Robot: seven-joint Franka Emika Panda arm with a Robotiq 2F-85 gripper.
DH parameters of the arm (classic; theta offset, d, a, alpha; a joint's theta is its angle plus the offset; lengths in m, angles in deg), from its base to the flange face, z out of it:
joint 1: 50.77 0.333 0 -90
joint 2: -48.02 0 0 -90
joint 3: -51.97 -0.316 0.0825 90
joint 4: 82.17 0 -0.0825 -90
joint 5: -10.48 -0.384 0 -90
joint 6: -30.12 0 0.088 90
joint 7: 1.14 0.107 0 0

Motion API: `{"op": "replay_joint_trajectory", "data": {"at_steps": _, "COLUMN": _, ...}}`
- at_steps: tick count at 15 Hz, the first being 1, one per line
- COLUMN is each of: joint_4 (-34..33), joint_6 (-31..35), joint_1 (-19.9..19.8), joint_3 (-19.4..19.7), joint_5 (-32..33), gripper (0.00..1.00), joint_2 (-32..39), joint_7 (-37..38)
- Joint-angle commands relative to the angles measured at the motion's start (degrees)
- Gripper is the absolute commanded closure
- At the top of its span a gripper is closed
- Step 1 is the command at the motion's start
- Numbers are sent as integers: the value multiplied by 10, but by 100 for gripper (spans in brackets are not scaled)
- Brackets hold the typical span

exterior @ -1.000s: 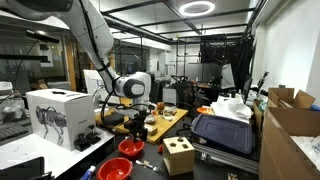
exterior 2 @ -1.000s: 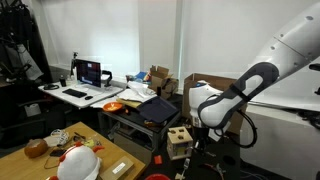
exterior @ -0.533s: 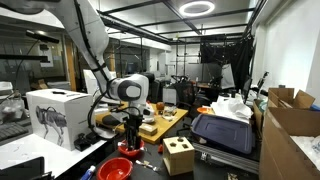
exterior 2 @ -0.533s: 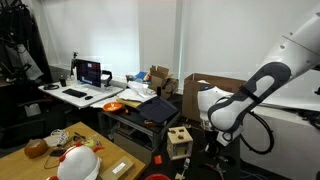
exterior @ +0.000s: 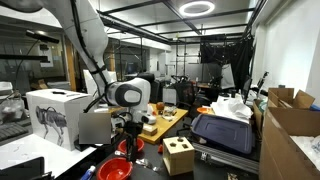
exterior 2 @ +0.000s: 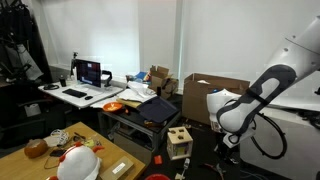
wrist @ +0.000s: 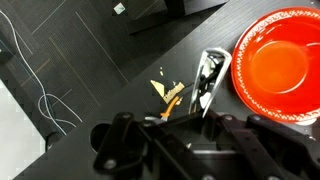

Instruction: Move one fork towards you

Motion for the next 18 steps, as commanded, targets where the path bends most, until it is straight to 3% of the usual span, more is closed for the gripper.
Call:
{"op": "replay_joint_trajectory", "data": {"at_steps": 1, "joint_4": 25, "joint_6": 10, "joint_1": 4, "joint_3": 8, "joint_5": -11, "gripper": 100, "joint_2": -15, "joint_7": 21}}
{"op": "replay_joint_trajectory", "data": {"at_steps": 6, "joint_4": 22, "joint_6": 45, "joint_1": -14, "joint_3": -10, "joint_5": -37, "gripper": 100, "joint_2": 15, "joint_7": -22}}
{"op": "replay_joint_trajectory", "data": {"at_steps": 18, "joint_4": 19, "joint_6": 126, "joint_1": -92, "joint_3": -93, "joint_5": -125, "gripper": 100, "joint_2": 78, "joint_7": -228}}
